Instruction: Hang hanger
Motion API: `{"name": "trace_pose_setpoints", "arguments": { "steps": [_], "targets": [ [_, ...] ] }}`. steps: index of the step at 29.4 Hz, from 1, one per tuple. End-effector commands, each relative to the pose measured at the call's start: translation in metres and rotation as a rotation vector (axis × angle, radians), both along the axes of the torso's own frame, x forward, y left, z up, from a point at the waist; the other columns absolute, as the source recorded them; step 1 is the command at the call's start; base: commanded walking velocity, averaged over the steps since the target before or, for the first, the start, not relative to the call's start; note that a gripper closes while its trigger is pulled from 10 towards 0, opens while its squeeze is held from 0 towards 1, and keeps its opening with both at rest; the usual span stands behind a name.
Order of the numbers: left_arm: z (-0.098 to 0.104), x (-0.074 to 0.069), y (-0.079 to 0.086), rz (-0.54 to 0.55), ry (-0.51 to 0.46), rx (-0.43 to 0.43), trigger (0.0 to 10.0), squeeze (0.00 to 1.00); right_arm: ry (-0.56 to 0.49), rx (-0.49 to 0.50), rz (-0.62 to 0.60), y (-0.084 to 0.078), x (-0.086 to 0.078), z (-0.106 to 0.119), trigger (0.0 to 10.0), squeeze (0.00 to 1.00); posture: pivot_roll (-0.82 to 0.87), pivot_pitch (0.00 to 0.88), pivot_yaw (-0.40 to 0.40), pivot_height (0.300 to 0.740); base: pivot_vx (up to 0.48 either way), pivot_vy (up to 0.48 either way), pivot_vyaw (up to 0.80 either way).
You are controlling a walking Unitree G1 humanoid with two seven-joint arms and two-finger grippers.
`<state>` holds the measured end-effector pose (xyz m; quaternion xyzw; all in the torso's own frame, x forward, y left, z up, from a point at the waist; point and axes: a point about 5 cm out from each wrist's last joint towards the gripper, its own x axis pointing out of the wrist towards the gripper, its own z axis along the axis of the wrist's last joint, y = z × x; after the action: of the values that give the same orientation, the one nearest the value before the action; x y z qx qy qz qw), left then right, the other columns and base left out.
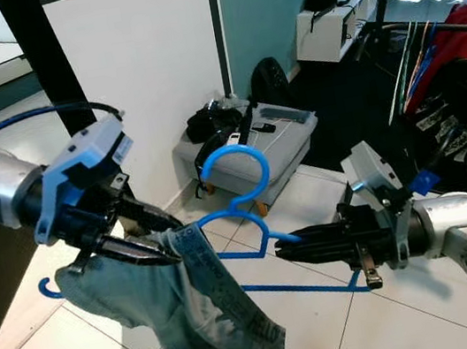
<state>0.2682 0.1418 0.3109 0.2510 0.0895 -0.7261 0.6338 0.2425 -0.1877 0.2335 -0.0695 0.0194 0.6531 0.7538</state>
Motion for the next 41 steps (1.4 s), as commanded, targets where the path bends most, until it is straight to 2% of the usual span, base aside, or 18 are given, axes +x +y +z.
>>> {"name": "trace_pose_setpoints", "arguments": {
  "steps": [1, 11, 12, 13, 14, 24, 26, 27, 28, 29, 30, 32, 33, 34, 35, 38, 40, 41],
  "targets": [
    [-0.005, -0.002, -0.004, -0.027, 0.030, 0.000, 0.0, 0.00, -0.030, 0.000, 0.031, 0.005, -0.002, 0.005, 10.0, 0.00, -0.01, 0.000, 0.008, 0.740, 0.000, 0.000, 0.00],
    [-0.009, -0.001, -0.007, -0.018, 0.036, -0.009, 0.0, 0.00, -0.062, 0.024, -0.004, 0.011, 0.005, 0.009, 10.0, 0.00, -0.01, 0.000, 0.008, 0.740, 0.000, 0.000, 0.00],
    [-0.008, -0.001, -0.007, -0.015, 0.029, -0.012, 0.0, 0.00, -0.055, 0.031, -0.012, 0.011, 0.006, 0.010, 10.0, 0.21, -0.01, 0.000, 0.007, 0.740, 0.000, 0.000, 0.00],
    [-0.008, -0.001, -0.007, -0.015, 0.029, -0.012, 0.0, 0.00, -0.055, 0.031, -0.012, 0.011, 0.006, 0.010, 10.0, 0.21, -0.01, 0.000, 0.007, 0.740, 0.000, 0.000, 0.00],
    [-0.007, 0.000, -0.007, -0.011, 0.023, -0.015, 0.0, 0.00, -0.046, 0.040, -0.023, 0.011, 0.008, 0.011, 10.0, 1.00, -0.01, 0.000, 0.007, 0.740, 0.000, 0.000, 0.00],
    [-0.002, 0.005, -0.004, 0.018, -0.008, -0.026, 0.0, 0.00, -0.033, 0.051, -0.114, -0.002, 0.014, 0.008, 10.0, 1.00, -0.01, 0.000, 0.006, 0.740, 0.000, 0.000, 0.00],
    [0.001, 0.008, -0.002, 0.036, -0.024, -0.032, 0.0, 0.00, -0.037, 0.049, -0.167, -0.011, 0.016, 0.007, 10.0, 1.00, -0.01, 0.000, 0.006, 0.740, 0.000, 0.000, 0.00],
    [0.006, 0.013, 0.002, 0.069, -0.054, -0.041, 0.0, 0.00, -0.056, 0.051, -0.259, -0.028, 0.018, 0.009, 10.0, 1.00, -0.01, 0.000, 0.007, 0.740, 0.000, 0.000, 0.00],
    [0.006, 0.013, 0.002, 0.069, -0.054, -0.041, 0.0, 0.00, -0.056, 0.051, -0.259, -0.028, 0.018, 0.009, 10.0, 1.00, -0.01, 0.000, 0.007, 0.740, 0.000, 0.000, 0.00],
    [0.013, 0.019, 0.008, 0.117, -0.095, -0.055, 0.0, 0.00, -0.077, 0.076, -0.367, -0.050, 0.017, 0.014, 10.0, 1.00, -0.02, 0.000, 0.006, 0.740, 0.000, 0.000, 0.00],
    [0.013, 0.019, 0.008, 0.117, -0.095, -0.055, 0.0, 0.00, -0.077, 0.076, -0.367, -0.050, 0.017, 0.014, 10.0, 1.00, -0.02, 0.000, 0.006, 0.740, 0.000, 0.000, 0.00],
    [0.017, 0.024, 0.012, 0.150, -0.122, -0.064, 0.0, 0.00, -0.092, 0.095, -0.439, -0.064, 0.015, 0.018, 10.0, 1.00, -0.02, 0.000, 0.006, 0.740, 0.000, 0.000, 0.00],
    [0.022, 0.028, 0.016, 0.185, -0.153, -0.073, 0.0, 0.00, -0.093, 0.159, -0.490, -0.078, 0.009, 0.022, 10.0, 1.00, -0.02, 0.000, 0.010, 0.740, 0.000, 0.000, 0.00],
    [0.022, 0.028, 0.016, 0.185, -0.153, -0.073, 0.0, 0.00, -0.093, 0.159, -0.490, -0.078, 0.009, 0.022, 10.0, 1.00, -0.02, 0.000, 0.010, 0.740, 0.000, 0.000, 0.00],
    [0.027, 0.030, 0.019, 0.203, -0.175, -0.085, 0.0, 0.00, -0.064, 0.239, -0.503, -0.088, -0.001, 0.022, 10.0, 1.00, -0.03, 0.000, 0.013, 0.740, 0.000, 0.000, 0.00],
    [0.027, 0.030, 0.019, 0.203, -0.175, -0.085, 0.0, 0.00, -0.064, 0.239, -0.503, -0.088, -0.001, 0.022, 10.0, 1.00, -0.03, 0.000, 0.013, 0.740, 0.000, 0.000, 0.00],
    [0.035, 0.033, 0.022, 0.224, -0.213, -0.101, 0.0, 0.00, 0.036, 0.302, -0.460, -0.089, -0.023, 0.006, 10.0, 1.00, -0.04, 0.000, 0.014, 0.740, 0.000, 0.000, 0.00],
    [0.035, 0.033, 0.022, 0.224, -0.213, -0.101, 0.0, 0.00, 0.036, 0.302, -0.460, -0.089, -0.023, 0.006, 10.0, 1.00, -0.04, 0.000, 0.014, 0.740, 0.000, 0.000, 0.00]
  ]
}}
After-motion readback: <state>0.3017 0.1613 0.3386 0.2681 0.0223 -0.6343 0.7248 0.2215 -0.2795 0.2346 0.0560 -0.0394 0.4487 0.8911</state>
